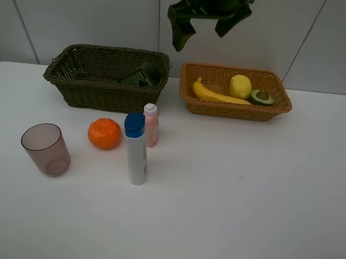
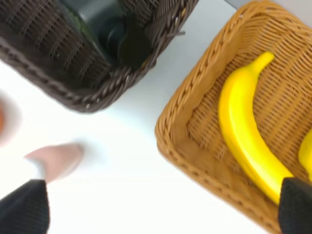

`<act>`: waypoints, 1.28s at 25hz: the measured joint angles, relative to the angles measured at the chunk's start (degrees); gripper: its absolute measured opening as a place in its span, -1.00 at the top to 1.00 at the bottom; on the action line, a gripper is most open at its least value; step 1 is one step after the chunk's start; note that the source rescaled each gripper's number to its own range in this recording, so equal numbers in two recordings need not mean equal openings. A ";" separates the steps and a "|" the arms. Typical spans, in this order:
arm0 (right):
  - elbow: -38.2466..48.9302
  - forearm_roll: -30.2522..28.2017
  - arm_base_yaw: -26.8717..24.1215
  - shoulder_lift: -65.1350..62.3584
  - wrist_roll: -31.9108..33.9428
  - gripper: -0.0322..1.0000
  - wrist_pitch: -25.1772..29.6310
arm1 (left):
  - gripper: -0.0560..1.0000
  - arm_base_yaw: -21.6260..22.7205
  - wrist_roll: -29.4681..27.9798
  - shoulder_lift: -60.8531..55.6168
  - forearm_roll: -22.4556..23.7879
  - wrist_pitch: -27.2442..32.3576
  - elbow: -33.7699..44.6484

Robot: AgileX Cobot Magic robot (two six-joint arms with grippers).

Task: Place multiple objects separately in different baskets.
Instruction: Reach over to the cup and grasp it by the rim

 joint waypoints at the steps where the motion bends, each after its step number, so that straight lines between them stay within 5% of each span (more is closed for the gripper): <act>1: 2.27 -0.13 0.00 -1.85 -0.18 -0.97 0.06 | -1.00 0.00 0.00 0.00 0.00 0.00 0.00; 14: 36.92 -2.50 -2.97 -26.07 1.38 -0.97 0.55 | -1.00 0.00 0.00 0.00 0.00 0.00 0.00; 32: 71.57 -1.43 -24.82 -62.05 9.10 -0.97 0.86 | -1.00 0.00 0.00 0.00 0.00 0.00 0.00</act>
